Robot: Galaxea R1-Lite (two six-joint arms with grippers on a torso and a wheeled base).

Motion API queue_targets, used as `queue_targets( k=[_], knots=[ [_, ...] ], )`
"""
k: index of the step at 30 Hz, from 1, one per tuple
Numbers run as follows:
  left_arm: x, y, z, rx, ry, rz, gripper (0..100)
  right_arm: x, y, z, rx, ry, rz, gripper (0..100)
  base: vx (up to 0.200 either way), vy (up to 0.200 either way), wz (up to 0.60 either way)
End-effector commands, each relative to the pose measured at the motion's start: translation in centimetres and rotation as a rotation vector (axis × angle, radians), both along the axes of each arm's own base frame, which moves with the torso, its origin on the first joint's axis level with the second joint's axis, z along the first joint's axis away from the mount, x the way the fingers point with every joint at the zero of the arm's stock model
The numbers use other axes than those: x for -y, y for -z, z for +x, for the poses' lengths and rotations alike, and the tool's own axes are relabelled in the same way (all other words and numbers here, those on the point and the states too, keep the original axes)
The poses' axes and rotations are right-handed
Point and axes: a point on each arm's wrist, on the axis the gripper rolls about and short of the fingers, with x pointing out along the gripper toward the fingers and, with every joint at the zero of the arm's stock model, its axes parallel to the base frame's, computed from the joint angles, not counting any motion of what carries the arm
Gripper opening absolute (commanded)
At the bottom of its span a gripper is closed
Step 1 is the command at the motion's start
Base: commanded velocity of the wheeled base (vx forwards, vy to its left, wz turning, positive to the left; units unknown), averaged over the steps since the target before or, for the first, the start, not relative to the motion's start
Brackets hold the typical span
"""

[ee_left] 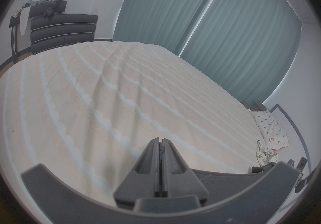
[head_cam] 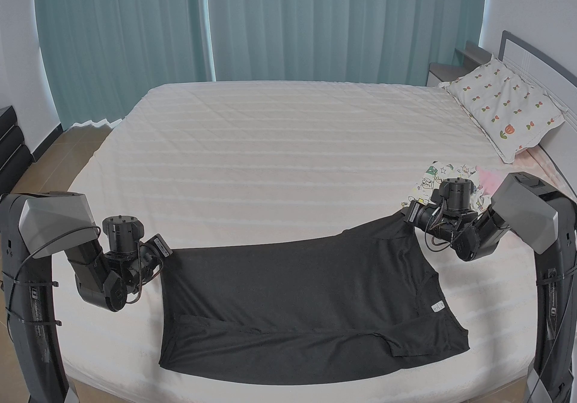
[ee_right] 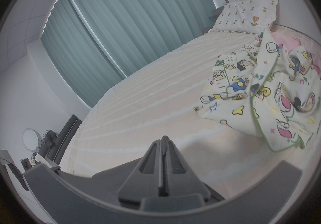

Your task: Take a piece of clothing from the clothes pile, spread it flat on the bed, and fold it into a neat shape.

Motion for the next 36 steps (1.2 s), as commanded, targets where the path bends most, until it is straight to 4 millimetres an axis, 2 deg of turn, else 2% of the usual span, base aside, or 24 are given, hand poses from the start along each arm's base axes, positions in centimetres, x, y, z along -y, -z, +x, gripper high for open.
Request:
queue_targets(
  k=[1,4,10,15,18,25,36],
  knots=[
    [-0.8,0.2,-0.1,-0.006,-0.022,0.0,0,0.4,-1.5,-1.8,-0.016,-0.028,0.015,0,0.0,0.0,0.0],
    [-1.1,0.1,-0.4,-0.012,-0.026,0.002,0,0.5,-2.3,-3.1,-0.033,-0.064,0.031,0,0.0,0.0,0.0],
    [-0.9,-1.3,-0.9,0.012,-0.02,0.002,0,1.7,-2.7,-4.5,-0.051,-0.051,0.034,0,0.0,0.0,0.0],
    [-0.8,-1.4,-1.0,0.013,-0.016,0.007,0,2.7,-3.0,-5.9,-0.061,-0.06,0.049,0,0.0,0.0,0.0],
    [-0.8,-1.0,-1.8,-0.018,-0.003,0.034,0,2.9,-2.8,-6.9,-0.087,-0.072,0.049,0,0.0,0.0,0.0],
    [-0.7,0.0,-4.1,-0.058,0.031,0.084,0,3.2,-1.8,-9.8,-0.144,-0.103,0.063,0,0.0,0.0,0.0],
    [0.4,1.4,-8.4,-0.157,0.141,0.128,0,3.4,1.5,-14.6,-0.293,-0.149,0.046,0,0.0,0.0,0.0]
  ],
)
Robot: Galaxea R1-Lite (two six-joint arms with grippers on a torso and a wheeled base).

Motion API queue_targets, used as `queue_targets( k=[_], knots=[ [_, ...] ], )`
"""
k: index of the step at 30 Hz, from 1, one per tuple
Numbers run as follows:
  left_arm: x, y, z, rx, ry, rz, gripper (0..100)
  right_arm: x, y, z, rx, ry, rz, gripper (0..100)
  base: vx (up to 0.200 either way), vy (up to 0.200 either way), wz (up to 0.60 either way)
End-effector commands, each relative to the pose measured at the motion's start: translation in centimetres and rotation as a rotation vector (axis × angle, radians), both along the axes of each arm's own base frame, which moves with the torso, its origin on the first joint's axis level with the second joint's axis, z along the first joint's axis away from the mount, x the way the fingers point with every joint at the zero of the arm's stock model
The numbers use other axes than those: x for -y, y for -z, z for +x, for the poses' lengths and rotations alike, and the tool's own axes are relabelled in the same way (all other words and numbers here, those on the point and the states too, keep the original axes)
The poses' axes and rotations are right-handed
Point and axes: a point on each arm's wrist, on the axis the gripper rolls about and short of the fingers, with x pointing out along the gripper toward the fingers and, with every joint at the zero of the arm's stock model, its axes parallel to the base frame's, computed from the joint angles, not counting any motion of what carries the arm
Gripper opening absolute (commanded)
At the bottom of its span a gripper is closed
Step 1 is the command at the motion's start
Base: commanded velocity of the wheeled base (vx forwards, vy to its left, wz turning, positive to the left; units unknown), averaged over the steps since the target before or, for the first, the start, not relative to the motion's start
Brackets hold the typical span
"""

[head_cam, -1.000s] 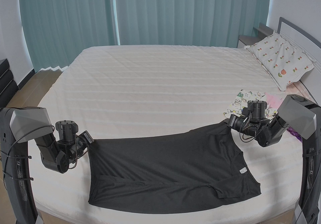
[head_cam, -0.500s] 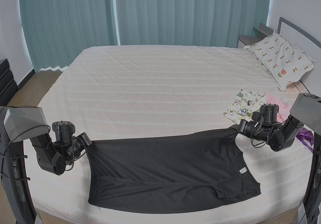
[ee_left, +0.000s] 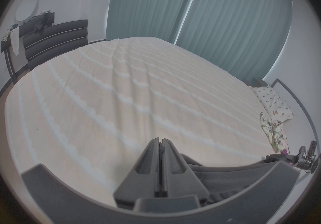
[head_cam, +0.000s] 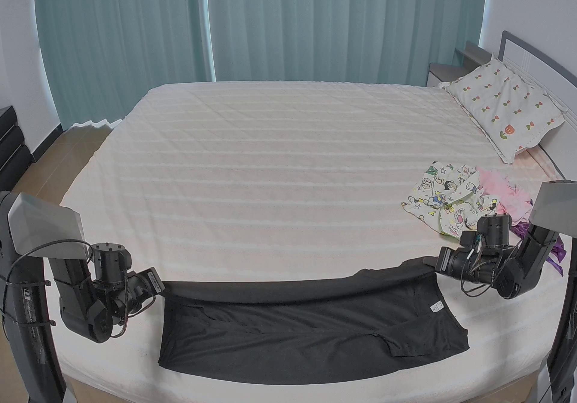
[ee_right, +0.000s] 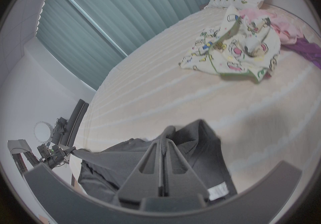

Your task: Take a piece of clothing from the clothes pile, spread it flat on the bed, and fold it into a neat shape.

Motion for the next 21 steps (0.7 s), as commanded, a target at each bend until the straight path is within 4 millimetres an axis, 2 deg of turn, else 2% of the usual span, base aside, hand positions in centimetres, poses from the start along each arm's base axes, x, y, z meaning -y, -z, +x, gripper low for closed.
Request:
queue_targets(
  k=[1,8,13,14,15,16,21],
  knots=[
    [0.8,0.9,-2.0,-0.063,0.044,0.005,0,0.1,1.8,-2.4,-0.087,-0.029,0.012,0,0.0,0.0,0.0],
    [1.4,2.6,-3.2,-0.133,0.069,0.009,0,0.1,4.2,-4.2,-0.15,-0.037,0.004,0,0.0,0.0,0.0],
    [1.5,3.9,-4.2,-0.17,0.075,0.007,0,0.2,5.1,-5.3,-0.194,-0.04,0.002,0,0.0,0.0,0.0],
    [1.5,4.0,-4.4,-0.17,0.076,0.008,0,0.2,5.1,-5.5,-0.201,-0.041,0.0,100,0.0,0.0,0.0],
    [1.5,4.1,-4.6,-0.171,0.078,0.008,0,0.2,5.2,-5.7,-0.206,-0.046,-0.005,100,0.0,0.0,0.0],
    [1.6,4.2,-4.7,-0.168,0.082,0.008,100,0.2,5.2,-5.8,-0.207,-0.048,-0.007,100,0.0,0.0,0.0],
    [1.6,4.0,-5.3,-0.171,0.08,0.006,100,0.2,4.7,-6.4,-0.202,-0.049,-0.011,100,0.0,0.0,0.0]
  ],
)
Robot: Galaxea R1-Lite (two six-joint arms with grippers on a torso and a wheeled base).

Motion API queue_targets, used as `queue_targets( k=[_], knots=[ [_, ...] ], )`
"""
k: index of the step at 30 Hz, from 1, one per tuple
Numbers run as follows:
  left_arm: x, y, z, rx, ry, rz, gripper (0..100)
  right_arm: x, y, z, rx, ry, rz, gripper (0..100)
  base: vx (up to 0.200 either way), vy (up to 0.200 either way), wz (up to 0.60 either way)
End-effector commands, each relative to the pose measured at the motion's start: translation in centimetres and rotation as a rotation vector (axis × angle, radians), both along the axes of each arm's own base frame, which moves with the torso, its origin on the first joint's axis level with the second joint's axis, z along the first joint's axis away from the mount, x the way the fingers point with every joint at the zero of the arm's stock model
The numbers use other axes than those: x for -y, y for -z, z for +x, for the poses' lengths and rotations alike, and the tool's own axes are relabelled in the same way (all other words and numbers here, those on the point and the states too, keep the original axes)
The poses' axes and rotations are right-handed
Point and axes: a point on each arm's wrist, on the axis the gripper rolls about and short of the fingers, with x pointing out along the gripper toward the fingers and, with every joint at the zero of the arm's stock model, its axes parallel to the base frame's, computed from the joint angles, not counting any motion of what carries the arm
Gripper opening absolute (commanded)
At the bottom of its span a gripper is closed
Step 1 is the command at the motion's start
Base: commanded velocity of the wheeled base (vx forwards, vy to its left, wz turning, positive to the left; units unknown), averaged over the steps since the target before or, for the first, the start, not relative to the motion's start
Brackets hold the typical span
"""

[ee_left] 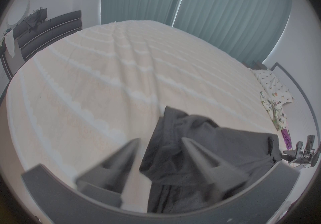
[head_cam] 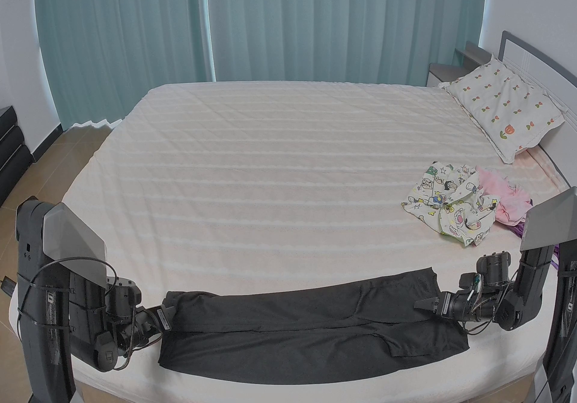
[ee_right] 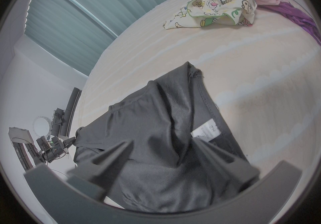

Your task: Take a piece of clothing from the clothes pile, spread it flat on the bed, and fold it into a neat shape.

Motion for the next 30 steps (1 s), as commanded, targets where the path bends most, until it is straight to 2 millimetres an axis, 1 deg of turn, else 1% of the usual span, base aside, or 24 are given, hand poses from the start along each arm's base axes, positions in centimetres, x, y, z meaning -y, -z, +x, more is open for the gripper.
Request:
queue_targets(
  k=[1,4,9,11,12,14,15,16,17,21,23,26,30],
  knots=[
    [-0.1,0.5,-0.7,-0.031,-0.004,0.002,100,0.0,-0.3,-0.6,0.002,0.001,0.004,100,0.0,0.0,0.0],
    [-0.2,0.1,-0.7,-0.023,-0.021,-0.006,100,0.4,-1.1,-0.4,0.044,0.024,0.015,100,0.0,0.0,0.0],
    [-0.8,-2.2,-1.0,0.047,-0.122,-0.117,100,0.4,-2.2,-0.3,0.1,0.047,0.041,100,0.0,0.0,0.0],
    [-1.2,-2.9,-0.9,0.077,-0.155,-0.144,100,0.3,-2.6,-0.1,0.121,0.057,0.057,100,0.0,0.0,0.0],
    [-1.7,-3.6,-0.7,0.107,-0.189,-0.166,100,0.2,-2.8,0.2,0.137,0.064,0.07,100,0.0,0.0,0.0],
    [-2.4,-4.2,-0.5,0.139,-0.23,-0.19,100,-0.3,-2.9,0.6,0.153,0.054,0.077,100,0.0,0.0,0.0],
    [-2.4,-4.2,-0.5,0.139,-0.23,-0.19,100,-0.3,-2.9,0.6,0.153,0.054,0.077,100,0.0,0.0,0.0],
    [-3.1,-4.6,-0.2,0.166,-0.27,-0.217,100,-1.0,-2.7,0.9,0.153,0.031,0.077,100,0.0,0.0,0.0],
    [-3.2,-4.6,0.0,0.177,-0.289,-0.237,100,-1.4,-2.5,1.2,0.154,0.017,0.078,100,0.0,0.0,0.0],
    [-3.4,-4.2,0.4,0.166,-0.323,-0.345,100,-2.3,-1.1,3.0,0.166,-0.004,0.076,100,0.0,0.0,0.0],
    [-3.3,-3.9,0.1,0.135,-0.297,-0.395,100,-2.4,-0.3,3.9,0.166,-0.006,0.074,100,0.0,0.0,0.0],
    [-3.2,-3.9,0.1,0.125,-0.282,-0.407,100,-2.3,0.2,4.8,0.167,-0.002,0.071,100,0.0,0.0,0.0],
    [-3.0,-3.9,0.1,0.126,-0.274,-0.412,100,-2.2,0.6,5.2,0.163,-0.01,0.057,100,0.0,0.0,0.0]
  ],
)
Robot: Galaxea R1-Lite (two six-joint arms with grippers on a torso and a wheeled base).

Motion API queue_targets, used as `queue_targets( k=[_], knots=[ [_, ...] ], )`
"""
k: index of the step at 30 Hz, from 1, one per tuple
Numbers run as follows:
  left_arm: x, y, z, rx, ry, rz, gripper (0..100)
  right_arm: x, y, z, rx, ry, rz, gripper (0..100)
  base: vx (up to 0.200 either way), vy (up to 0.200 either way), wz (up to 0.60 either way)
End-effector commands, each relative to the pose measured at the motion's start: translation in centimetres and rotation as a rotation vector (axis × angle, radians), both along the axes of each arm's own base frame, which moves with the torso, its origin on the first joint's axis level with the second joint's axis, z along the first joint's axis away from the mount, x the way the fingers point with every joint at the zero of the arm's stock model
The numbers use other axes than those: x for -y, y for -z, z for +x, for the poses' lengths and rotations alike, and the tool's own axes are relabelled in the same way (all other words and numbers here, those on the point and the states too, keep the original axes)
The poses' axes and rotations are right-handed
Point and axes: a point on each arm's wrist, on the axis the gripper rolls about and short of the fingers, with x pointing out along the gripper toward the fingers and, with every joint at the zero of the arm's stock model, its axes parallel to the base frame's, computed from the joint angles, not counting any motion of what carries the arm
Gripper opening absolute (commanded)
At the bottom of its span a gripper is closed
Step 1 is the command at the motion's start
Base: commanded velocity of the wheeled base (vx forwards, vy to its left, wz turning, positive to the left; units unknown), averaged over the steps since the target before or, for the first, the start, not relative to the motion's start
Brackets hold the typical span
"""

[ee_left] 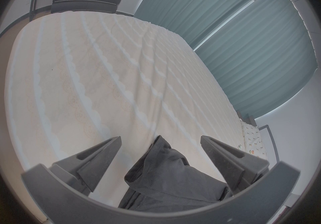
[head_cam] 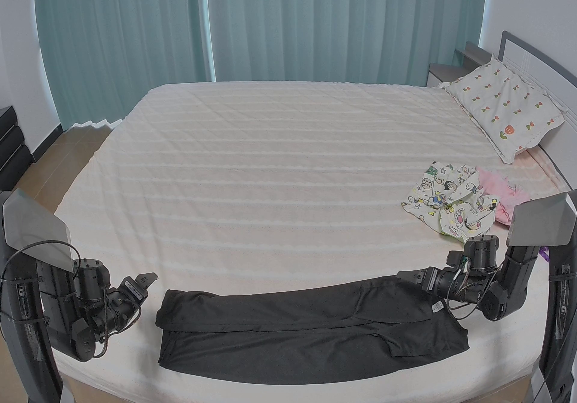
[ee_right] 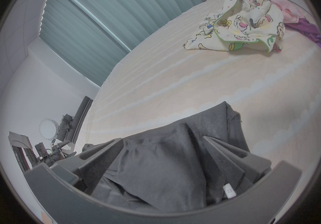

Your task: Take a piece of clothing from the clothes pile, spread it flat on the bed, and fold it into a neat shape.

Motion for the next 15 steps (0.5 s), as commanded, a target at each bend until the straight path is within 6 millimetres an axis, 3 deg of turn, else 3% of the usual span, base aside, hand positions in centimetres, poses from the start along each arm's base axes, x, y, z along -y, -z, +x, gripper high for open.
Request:
queue_targets(
  k=[1,4,5,15],
  knots=[
    [0.2,0.0,0.1,0.013,0.01,-0.005,100,0.0,1.4,0.7,-0.017,-0.009,-0.017,100,0.0,0.0,0.0],
    [0.2,0.0,0.0,0.012,0.01,-0.005,100,-0.1,1.6,0.6,-0.023,-0.02,-0.028,100,0.0,0.0,0.0],
    [0.2,0.0,0.0,0.012,0.009,-0.004,100,-0.2,2.5,0.5,-0.037,-0.037,-0.063,0,0.0,0.0,0.0],
    [0.3,0.2,-0.2,-0.005,0.012,-0.002,100,1.0,1.8,0.5,0.018,0.047,-0.078,0,0.0,0.0,0.0]
  ],
)
